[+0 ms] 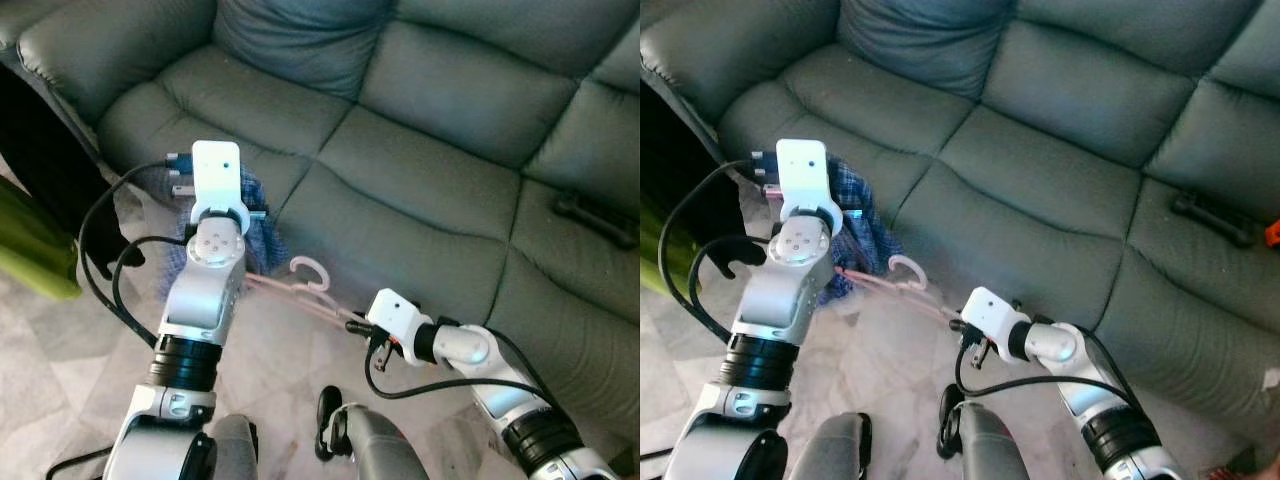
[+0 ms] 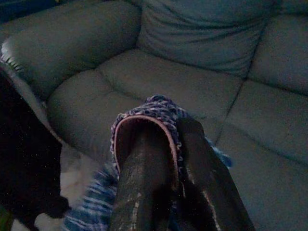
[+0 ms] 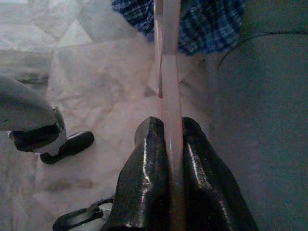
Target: Hang hanger
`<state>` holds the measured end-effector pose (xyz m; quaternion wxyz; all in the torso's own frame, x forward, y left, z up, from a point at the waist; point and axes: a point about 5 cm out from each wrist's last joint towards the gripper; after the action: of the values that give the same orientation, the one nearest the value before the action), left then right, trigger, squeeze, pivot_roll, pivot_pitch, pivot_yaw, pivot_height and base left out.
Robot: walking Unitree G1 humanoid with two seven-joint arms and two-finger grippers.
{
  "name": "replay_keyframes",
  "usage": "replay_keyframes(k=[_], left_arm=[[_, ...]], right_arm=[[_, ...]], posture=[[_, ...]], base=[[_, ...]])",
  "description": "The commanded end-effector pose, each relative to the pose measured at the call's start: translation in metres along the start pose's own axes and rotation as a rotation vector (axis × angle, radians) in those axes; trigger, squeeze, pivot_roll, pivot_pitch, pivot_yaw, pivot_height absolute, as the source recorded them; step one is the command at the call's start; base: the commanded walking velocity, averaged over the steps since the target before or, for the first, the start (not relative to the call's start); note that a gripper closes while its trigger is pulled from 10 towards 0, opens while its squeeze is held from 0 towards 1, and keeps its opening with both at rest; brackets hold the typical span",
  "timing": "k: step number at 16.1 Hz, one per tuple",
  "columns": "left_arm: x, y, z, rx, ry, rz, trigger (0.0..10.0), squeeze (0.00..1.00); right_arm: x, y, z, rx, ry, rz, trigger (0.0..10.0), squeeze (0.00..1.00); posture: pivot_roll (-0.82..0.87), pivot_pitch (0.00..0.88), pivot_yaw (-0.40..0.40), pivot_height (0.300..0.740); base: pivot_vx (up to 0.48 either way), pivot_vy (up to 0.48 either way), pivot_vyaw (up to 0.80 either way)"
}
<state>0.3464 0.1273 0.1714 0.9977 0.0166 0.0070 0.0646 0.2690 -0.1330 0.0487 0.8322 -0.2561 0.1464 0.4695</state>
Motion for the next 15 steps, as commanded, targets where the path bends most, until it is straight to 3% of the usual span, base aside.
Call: replay_keyframes(k=[1, 2, 3, 4, 5, 6, 7, 8, 9, 10, 11, 12, 13, 14, 15], left_arm=[[0.005, 0.026, -0.014, 0.01, 0.033, 0.091, 10.0, 0.0], [0.008, 0.05, -0.018, 0.032, -0.007, 0.17, 10.0, 0.0], [0.013, 0.084, -0.028, 0.036, 0.019, 0.309, 10.0, 0.0], [0.017, 0.118, -0.04, -0.04, 0.095, 0.468, 10.0, 0.0], [0.019, 0.139, -0.042, -0.142, 0.15, 0.608, 10.0, 0.0], [0.029, 0.134, -0.031, -0.182, 0.109, 0.538, 10.0, 0.0], [0.033, 0.063, -0.028, -0.2, 0.075, -0.109, 10.0, 0.0], [-0.002, 0.037, -0.09, 0.166, 0.316, -0.555, 10.0, 0.0], [-0.03, 0.063, -0.136, 0.654, 0.474, -0.737, 10.0, 0.0], [-0.039, 0.115, -0.155, 1.087, 0.601, -0.735, 10.0, 0.0], [-0.012, 0.145, -0.127, 1.171, 0.535, -0.43, 10.0, 0.0], [0.006, 0.145, -0.099, 1.075, 0.441, -0.305, 10.0, 0.0], [0.019, 0.137, -0.078, 0.962, 0.353, -0.246, 10.0, 0.0], [0.029, 0.117, -0.059, 0.82, 0.218, -0.231, 10.0, 0.0], [0.03, 0.102, -0.056, 0.813, 0.149, -0.302, 10.0, 0.0]], right_arm=[[-0.006, 0.0, -0.008, 0.024, 0.011, -0.033, 10.0, 0.0], [-0.008, -0.001, -0.01, 0.048, -0.002, -0.072, 10.0, 0.0], [-0.01, 0.002, -0.014, 0.066, 0.002, -0.088, 10.0, 0.0], [-0.011, 0.004, -0.016, 0.083, 0.003, -0.108, 10.0, 0.0], [-0.012, 0.002, -0.016, 0.105, -0.008, -0.148, 10.0, 0.0], [-0.013, -0.002, -0.014, 0.125, -0.022, -0.189, 10.0, 0.0], [-0.015, -0.005, -0.01, 0.139, -0.044, -0.196, 10.0, 0.0], [-0.016, -0.006, -0.008, 0.136, -0.05, -0.185, 10.0, 0.0], [-0.018, -0.005, -0.007, 0.129, -0.054, -0.165, 10.0, 0.0], [-0.018, -0.004, -0.006, 0.125, -0.058, -0.152, 10.0, 0.0], [-0.016, 0.001, -0.006, 0.116, -0.056, -0.126, 10.0, 0.0], [-0.014, 0.004, -0.005, 0.105, -0.054, -0.103, 10.0, 0.0], [-0.013, 0.005, -0.005, 0.092, -0.044, -0.099, 10.0, 0.0], [-0.013, 0.003, -0.005, 0.084, -0.042, -0.112, 10.0, 0.0], [-0.013, 0.001, -0.005, 0.084, -0.042, -0.121, 10.0, 0.0]], posture=[[0.01, 0.234, -0.036, 0.74], [0.01, 0.233, -0.036, 0.74], [0.01, 0.23, -0.036, 0.74], [0.0, 0.228, -0.034, 0.74], [0.0, 0.225, -0.03, 0.74], [-0.01, 0.222, -0.029, 0.74], [-0.01, 0.219, -0.026, 0.74], [-0.02, 0.22, -0.025, 0.74], [-0.02, 0.222, -0.024, 0.74], [-0.02, 0.222, -0.024, 0.74], [-0.02, 0.219, -0.03, 0.74], [-0.02, 0.216, -0.036, 0.74], [-0.02, 0.216, -0.037, 0.74], [-0.02, 0.215, -0.039, 0.74], [-0.02, 0.215, -0.04, 0.74]], base=[[0.0, 0.0, 0.0], [0.0, 0.0, 0.0], [0.0, 0.0, 0.0], [0.0, 0.0, 0.0], [0.0, 0.0, 0.0], [0.0, 0.0, 0.0], [0.0, 0.0, 0.0], [0.0, 0.0, 0.0], [0.0, 0.0, 0.0], [0.0, 0.0, 0.0], [0.0, 0.0, 0.0], [0.0, 0.0, 0.0], [0.0, 0.0, 0.0], [0.0, 0.0, 0.0], [0.0, 0.0, 0.0]])
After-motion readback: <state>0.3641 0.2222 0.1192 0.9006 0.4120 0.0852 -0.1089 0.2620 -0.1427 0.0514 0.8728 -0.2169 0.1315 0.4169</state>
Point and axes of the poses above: a point about 5 cm out from each wrist's last joint towards the gripper, its own x axis pointing out of the wrist towards the gripper, its own z axis along the axis of the wrist's last joint, y = z × x, and after that the axes turned 3 degrees about -x, right-handed
